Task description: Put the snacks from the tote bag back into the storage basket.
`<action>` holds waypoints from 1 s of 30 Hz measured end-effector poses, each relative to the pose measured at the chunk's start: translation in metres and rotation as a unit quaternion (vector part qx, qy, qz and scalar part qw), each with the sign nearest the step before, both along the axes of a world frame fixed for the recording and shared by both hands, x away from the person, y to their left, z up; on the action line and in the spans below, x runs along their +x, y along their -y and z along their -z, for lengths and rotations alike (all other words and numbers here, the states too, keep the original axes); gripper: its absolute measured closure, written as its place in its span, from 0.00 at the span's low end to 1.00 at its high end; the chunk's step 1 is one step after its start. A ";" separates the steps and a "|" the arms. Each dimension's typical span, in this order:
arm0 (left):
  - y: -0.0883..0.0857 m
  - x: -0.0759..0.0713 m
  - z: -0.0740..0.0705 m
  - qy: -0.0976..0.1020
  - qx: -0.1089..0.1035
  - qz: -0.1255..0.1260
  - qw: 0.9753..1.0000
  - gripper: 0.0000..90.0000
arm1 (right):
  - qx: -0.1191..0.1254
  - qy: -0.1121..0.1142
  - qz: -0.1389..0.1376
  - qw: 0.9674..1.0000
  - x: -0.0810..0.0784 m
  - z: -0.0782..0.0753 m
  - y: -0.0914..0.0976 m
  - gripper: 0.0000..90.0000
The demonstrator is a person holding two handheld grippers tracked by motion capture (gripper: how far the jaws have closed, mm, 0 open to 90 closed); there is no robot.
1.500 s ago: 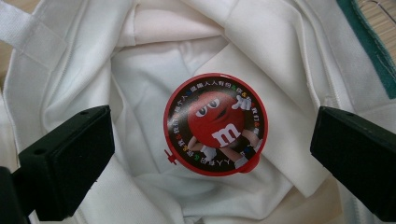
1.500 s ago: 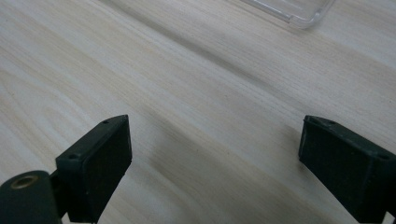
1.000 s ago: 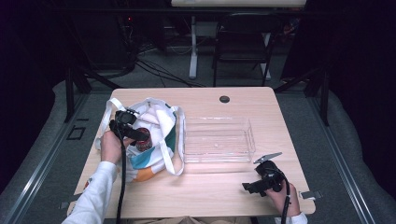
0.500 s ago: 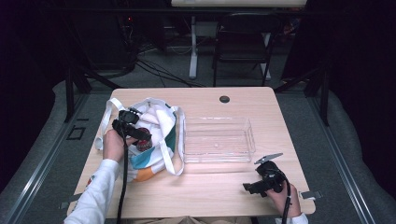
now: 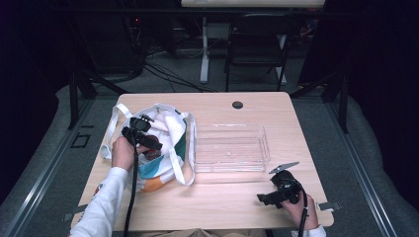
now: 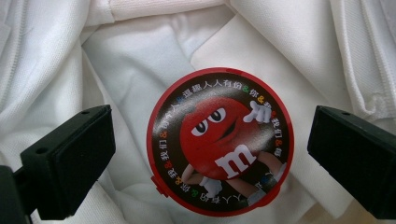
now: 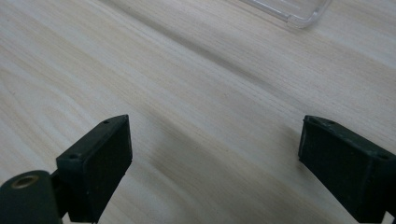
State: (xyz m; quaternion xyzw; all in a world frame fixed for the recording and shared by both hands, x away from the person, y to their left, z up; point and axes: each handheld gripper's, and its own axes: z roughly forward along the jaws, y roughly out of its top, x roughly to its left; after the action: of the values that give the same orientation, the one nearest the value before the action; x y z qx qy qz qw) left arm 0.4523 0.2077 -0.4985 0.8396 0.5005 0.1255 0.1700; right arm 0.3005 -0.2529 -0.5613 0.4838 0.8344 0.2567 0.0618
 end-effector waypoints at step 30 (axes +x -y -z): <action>0.004 -0.001 0.008 -0.015 0.022 0.015 1.000 0.28 | -0.007 -0.003 -0.007 1.000 0.000 -0.002 0.000 0.11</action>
State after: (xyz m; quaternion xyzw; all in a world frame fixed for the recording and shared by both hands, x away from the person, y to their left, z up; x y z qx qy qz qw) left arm 0.4511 0.2034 -0.5064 0.8524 0.4874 0.1207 0.1461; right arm 0.3005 -0.2532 -0.5594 0.4784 0.8395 0.2503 0.0613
